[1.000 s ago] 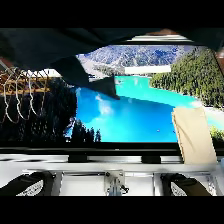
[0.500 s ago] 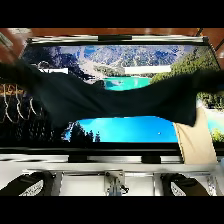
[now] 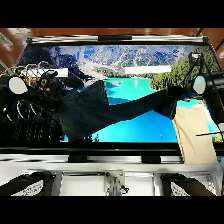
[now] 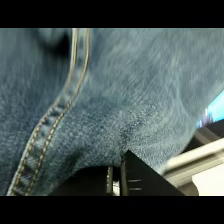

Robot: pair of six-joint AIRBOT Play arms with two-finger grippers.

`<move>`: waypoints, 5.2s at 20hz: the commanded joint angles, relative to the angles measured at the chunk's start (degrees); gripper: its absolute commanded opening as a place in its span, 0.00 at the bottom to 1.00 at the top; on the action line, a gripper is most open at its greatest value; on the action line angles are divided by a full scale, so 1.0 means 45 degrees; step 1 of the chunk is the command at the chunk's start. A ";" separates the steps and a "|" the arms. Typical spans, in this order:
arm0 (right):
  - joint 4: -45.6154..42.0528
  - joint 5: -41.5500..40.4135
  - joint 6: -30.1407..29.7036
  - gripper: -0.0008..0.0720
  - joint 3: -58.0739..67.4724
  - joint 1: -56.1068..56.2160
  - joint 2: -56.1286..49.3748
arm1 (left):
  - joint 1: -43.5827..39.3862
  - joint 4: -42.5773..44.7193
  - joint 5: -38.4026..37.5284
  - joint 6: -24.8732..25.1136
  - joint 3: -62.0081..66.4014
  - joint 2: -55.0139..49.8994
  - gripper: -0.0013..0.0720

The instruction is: Fold the shirts.

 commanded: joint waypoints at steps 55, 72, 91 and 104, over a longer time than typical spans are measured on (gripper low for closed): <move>-0.1501 -0.1001 0.1180 0.14 1.0642 0.0005 0.2438 | 0.3823 -0.3128 0.0151 -0.1185 1.0749 0.3920 0.13; -0.1273 0.6800 -0.2317 0.14 0.3925 -0.0005 0.0384 | 0.3813 -0.1355 -0.6611 -0.0005 -0.0262 0.3429 0.13; 0.9238 -0.1855 -0.2647 0.78 0.4080 -0.3755 -0.6207 | 0.3861 -0.1117 0.0651 -0.0743 -0.0005 -0.1792 0.93; 0.6183 0.0933 -0.2871 0.94 0.4522 -0.4104 -0.4556 | 0.4750 0.0063 0.1758 -0.0879 0.1268 -0.1885 1.00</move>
